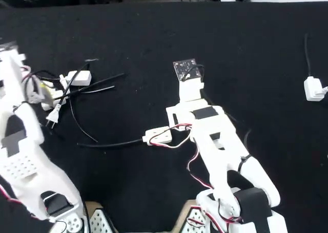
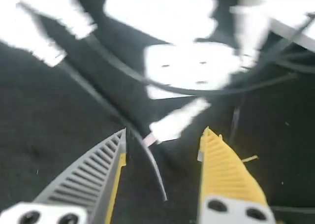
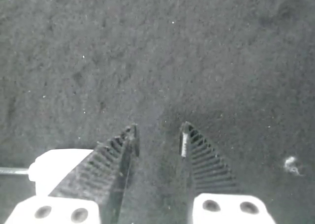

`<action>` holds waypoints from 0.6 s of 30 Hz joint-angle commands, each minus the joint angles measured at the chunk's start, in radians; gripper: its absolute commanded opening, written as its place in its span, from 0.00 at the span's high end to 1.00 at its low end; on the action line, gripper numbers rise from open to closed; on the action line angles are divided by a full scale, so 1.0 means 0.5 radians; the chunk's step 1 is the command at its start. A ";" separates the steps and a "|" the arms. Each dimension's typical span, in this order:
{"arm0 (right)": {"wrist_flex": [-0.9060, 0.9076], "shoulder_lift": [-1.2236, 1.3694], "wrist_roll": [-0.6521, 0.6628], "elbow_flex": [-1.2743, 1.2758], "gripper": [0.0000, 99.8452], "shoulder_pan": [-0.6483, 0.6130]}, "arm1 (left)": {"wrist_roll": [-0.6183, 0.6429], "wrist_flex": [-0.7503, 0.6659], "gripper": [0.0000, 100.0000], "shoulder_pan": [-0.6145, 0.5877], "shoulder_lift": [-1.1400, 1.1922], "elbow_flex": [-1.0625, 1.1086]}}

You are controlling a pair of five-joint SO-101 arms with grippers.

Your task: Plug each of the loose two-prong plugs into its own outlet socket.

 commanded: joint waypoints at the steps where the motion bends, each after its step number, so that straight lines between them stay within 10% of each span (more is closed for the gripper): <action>1: -0.049 -0.011 -0.009 -0.011 0.87 0.028 | -0.199 -0.147 0.76 0.081 0.028 -0.038; 18: -0.049 -0.008 -0.009 -0.011 0.87 0.028 | -0.767 -0.371 0.76 0.103 0.249 0.100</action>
